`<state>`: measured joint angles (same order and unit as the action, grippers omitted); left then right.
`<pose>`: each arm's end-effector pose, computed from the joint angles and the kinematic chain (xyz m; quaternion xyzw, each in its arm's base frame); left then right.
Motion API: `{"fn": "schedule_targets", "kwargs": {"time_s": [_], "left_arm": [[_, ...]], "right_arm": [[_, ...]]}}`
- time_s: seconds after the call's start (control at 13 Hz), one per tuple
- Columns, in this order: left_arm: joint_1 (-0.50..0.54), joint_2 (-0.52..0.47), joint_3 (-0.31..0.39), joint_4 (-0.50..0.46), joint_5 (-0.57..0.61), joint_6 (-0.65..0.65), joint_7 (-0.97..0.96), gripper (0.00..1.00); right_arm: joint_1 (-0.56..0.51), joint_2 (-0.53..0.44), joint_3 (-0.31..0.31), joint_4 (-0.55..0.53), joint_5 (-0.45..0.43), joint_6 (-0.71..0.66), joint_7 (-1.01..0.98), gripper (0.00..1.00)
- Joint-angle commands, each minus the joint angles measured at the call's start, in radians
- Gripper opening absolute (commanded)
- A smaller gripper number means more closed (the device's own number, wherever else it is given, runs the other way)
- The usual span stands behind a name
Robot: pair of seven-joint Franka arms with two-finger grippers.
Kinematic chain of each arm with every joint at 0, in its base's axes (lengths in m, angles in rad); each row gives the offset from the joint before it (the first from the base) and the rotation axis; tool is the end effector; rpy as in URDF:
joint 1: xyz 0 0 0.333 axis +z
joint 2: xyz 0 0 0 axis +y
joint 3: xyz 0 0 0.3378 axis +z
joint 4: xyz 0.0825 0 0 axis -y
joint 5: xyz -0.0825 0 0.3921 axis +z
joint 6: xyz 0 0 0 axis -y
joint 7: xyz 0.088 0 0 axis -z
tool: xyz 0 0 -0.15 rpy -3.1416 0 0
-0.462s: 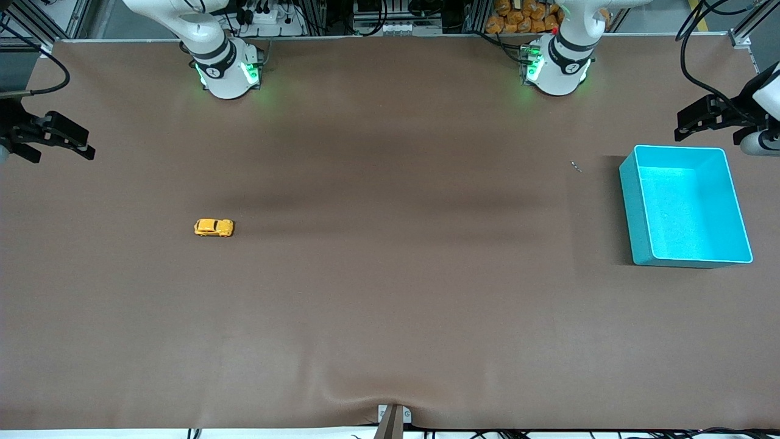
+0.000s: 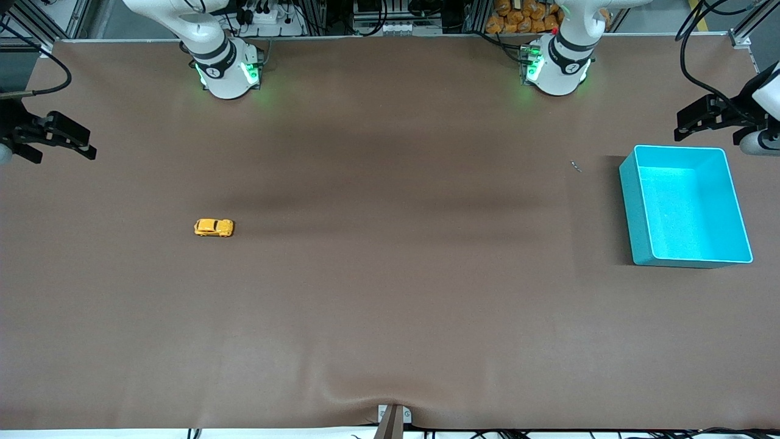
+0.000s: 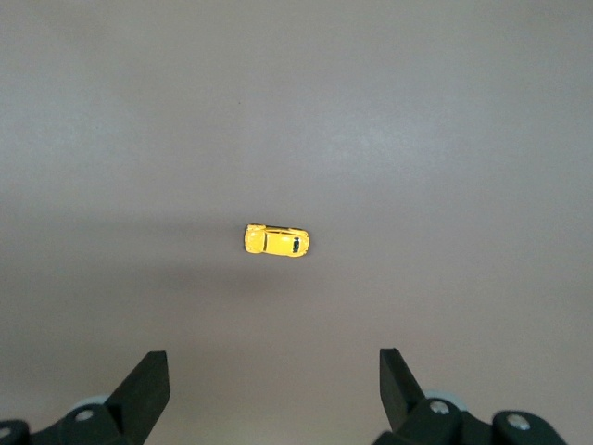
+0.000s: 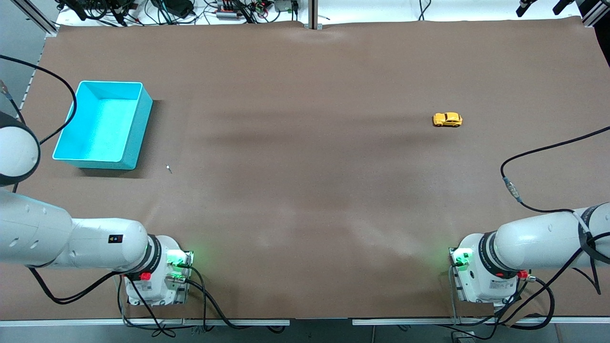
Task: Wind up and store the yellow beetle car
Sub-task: 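Reach the right gripper down toward the yellow beetle car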
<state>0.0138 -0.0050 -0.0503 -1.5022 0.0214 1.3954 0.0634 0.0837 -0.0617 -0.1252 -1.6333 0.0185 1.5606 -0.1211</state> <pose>0.5378 -0.0162 0.6242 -0.9975 0.0485 0.0510 0.0101 0.5397 -0.0216 0.6062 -0.9991 -0.0400 0.0047 0.0135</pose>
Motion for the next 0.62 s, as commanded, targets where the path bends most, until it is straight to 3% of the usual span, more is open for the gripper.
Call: {"fn": "schedule_targets", "kwargs": {"time_s": [0.0, 0.54], "left_arm": [[-0.001, -0.004, 0.001, 0.005, 0.000, 0.005, 0.023, 1.00], [-0.012, 0.002, 0.001, 0.005, 0.051, 0.005, 0.009, 1.00]], "right_arm": [[0.004, -0.017, -0.001, -0.072, 0.011, 0.027, -0.081, 1.00], [0.030, 0.009, 0.019, -0.406, 0.011, 0.391, -0.289, 1.00]]}}
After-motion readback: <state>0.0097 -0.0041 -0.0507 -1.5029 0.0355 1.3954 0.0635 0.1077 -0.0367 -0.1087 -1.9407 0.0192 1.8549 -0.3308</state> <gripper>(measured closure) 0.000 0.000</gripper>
